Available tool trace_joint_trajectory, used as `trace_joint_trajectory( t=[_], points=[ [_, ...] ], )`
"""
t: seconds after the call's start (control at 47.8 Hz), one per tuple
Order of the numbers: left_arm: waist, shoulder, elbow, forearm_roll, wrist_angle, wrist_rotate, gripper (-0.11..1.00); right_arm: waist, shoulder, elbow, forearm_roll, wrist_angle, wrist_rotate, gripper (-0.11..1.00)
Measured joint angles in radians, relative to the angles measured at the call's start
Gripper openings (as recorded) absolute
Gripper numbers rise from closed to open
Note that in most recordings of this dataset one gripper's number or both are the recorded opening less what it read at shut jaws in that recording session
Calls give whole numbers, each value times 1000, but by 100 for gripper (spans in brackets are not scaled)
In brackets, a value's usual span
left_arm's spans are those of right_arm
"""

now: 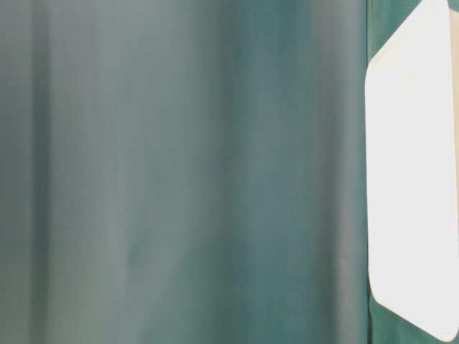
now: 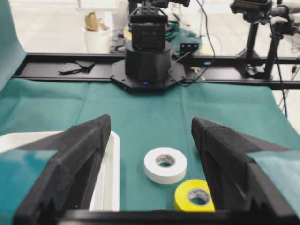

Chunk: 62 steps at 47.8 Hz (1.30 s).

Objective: Put the tape alternately from left to right into the white case.

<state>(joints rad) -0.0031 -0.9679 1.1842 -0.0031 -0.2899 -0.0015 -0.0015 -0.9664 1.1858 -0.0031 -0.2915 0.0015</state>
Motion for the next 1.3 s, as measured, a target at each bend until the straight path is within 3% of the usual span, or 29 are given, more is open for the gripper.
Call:
trace_joint_trajectory(
  t=[0.042,0.188,0.314,0.564,0.732,0.836,0.92,1.087,1.296],
  points=[
    [0,-2,3,-3,-2,2,22,0,0,2,0,0,-2,21],
    [-14,-38,17,-21,0,-5,-3,-3,-15,18,-8,3,-2,-1],
    [-31,-63,21,-23,9,-2,-10,-5,-32,23,-14,17,-2,-2],
    [-37,-58,21,-23,35,-2,-8,-5,-37,23,-17,49,-2,-2],
    [-37,-57,21,-23,44,-2,11,-8,-34,23,-17,52,-2,-2],
    [-37,-55,23,-23,72,0,36,-8,-28,20,-17,58,-2,12],
    [-37,-49,23,-25,95,8,57,-8,-20,17,-15,64,0,31],
    [-37,-31,23,-25,110,6,55,-8,3,3,-17,67,2,79],
    [-37,-20,23,-25,117,9,55,-8,20,-9,-17,67,2,82]
  ],
)
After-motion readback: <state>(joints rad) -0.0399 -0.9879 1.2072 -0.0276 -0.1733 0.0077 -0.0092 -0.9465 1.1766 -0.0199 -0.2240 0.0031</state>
